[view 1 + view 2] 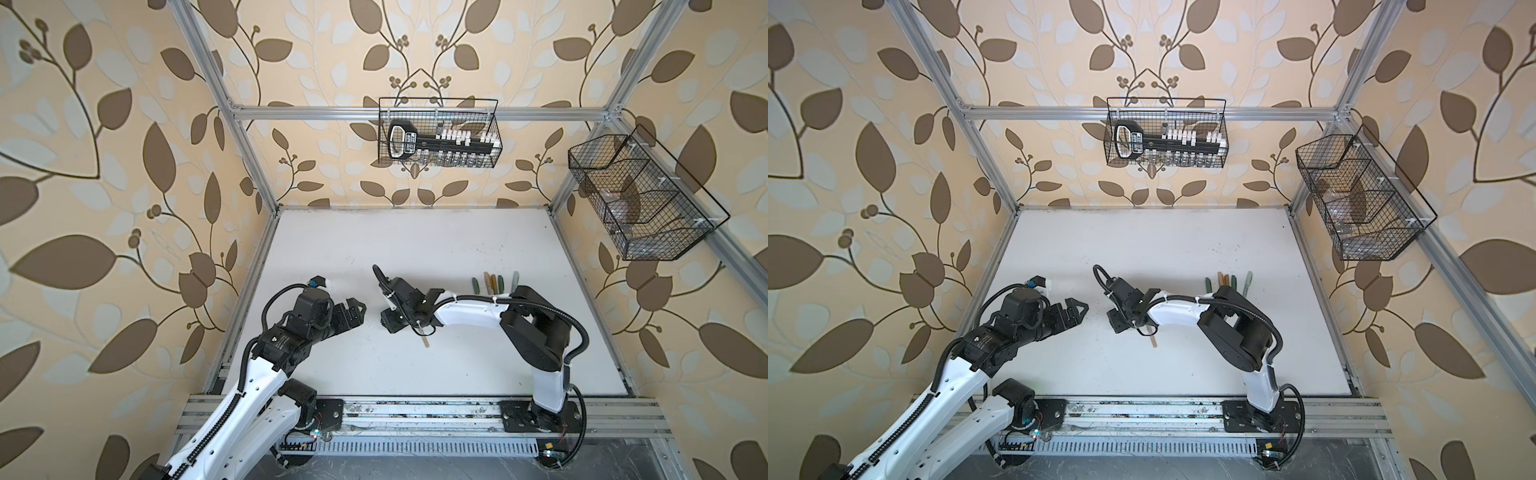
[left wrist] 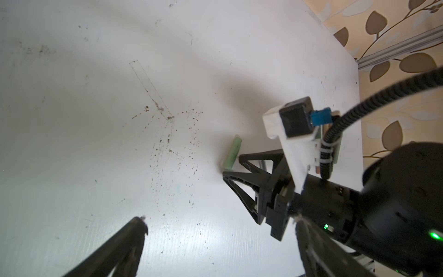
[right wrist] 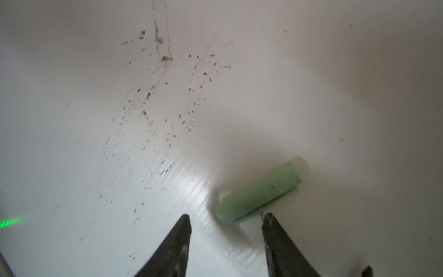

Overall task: Insert the pens into the pen caps
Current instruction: 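Close the right gripper on the pale green cap and lift it upright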

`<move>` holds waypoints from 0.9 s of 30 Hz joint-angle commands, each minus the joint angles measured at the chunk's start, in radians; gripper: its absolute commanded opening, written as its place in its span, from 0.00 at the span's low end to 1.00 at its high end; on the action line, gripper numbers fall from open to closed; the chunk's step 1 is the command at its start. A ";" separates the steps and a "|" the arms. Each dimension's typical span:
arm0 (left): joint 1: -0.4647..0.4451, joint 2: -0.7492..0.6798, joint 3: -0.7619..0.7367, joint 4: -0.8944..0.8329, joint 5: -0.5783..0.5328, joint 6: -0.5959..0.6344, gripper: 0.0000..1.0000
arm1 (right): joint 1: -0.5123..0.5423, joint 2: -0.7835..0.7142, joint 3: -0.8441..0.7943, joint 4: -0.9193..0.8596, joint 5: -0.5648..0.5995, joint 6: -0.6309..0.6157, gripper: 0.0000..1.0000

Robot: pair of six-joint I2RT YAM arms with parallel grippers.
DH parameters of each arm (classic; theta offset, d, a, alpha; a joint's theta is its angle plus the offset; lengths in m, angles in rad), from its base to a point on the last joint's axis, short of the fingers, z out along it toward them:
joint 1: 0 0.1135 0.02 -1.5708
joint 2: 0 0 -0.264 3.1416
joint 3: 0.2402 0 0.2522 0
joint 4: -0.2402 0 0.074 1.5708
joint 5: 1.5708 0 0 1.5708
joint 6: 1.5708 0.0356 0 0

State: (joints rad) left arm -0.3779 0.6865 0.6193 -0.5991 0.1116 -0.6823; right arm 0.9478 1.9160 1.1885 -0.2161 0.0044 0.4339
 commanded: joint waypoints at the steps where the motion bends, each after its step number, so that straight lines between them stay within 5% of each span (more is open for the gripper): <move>1: 0.011 0.010 0.017 0.010 -0.019 0.004 0.99 | 0.006 -0.106 -0.073 0.029 0.038 0.030 0.52; 4: 0.011 0.033 0.012 0.034 -0.008 -0.001 0.99 | -0.003 -0.144 -0.130 0.019 0.074 0.042 0.52; 8: 0.013 0.045 0.017 0.037 -0.003 0.002 0.99 | -0.044 -0.125 -0.127 0.053 -0.026 0.011 0.56; 20: 0.022 -0.032 0.055 -0.068 -0.057 0.032 0.99 | -0.164 0.171 0.168 0.012 -0.249 -0.065 0.60; 27: 0.024 -0.020 0.070 -0.066 -0.055 0.040 0.99 | -0.132 0.205 0.163 -0.006 -0.292 -0.068 0.61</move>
State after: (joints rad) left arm -0.3649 0.6636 0.6510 -0.6552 0.0727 -0.6621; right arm 0.7895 2.0922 1.3705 -0.1715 -0.2455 0.3832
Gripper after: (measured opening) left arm 0.988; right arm 0.606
